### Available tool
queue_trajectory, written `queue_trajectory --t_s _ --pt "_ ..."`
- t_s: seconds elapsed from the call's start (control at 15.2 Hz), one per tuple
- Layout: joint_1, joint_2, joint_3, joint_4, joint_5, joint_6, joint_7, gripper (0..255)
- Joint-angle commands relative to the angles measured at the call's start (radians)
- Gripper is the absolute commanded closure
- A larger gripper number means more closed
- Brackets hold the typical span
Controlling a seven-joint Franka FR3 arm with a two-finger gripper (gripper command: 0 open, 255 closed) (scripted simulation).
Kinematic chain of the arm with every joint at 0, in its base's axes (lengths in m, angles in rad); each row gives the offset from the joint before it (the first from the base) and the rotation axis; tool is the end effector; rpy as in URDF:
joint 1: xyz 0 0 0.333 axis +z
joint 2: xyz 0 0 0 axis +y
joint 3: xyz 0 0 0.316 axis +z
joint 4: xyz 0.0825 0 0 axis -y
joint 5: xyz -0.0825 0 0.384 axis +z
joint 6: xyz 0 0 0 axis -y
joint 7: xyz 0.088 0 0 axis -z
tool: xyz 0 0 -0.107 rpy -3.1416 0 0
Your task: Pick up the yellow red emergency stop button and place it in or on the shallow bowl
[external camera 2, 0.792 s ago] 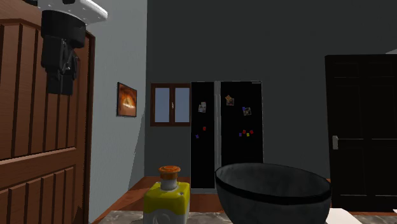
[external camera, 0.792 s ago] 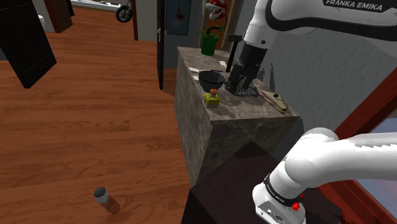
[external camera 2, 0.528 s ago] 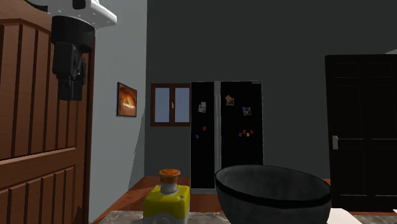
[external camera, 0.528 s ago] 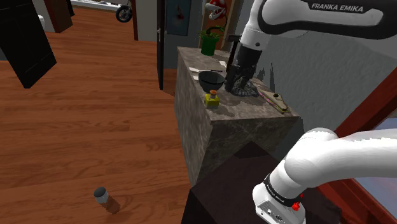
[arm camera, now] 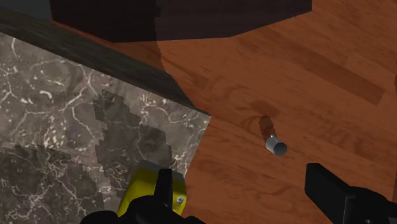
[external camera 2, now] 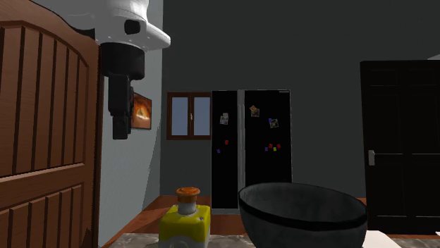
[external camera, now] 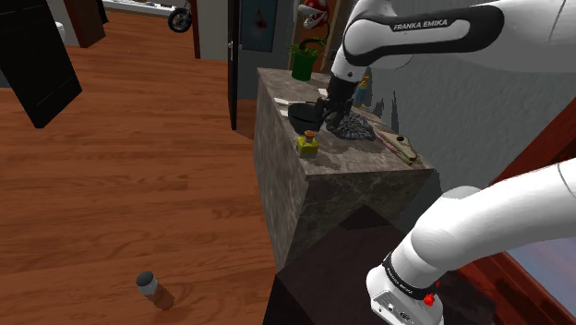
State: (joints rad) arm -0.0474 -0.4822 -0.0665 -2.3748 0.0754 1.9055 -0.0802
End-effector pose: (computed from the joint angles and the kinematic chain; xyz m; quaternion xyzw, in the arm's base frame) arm 0.4043 -0.0429 0.5021 -0.9984 0.0253 -0.0105 0.0503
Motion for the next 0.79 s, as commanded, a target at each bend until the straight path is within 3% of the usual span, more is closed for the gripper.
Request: queue_trajectory --t_s 0.0,0.73 --pt "-0.007 0.066 -0.011 0.026 -0.001 0.052 -0.007 0" --pt "-0.039 0.405 -0.074 0.201 0.027 0.258 -0.068 0"
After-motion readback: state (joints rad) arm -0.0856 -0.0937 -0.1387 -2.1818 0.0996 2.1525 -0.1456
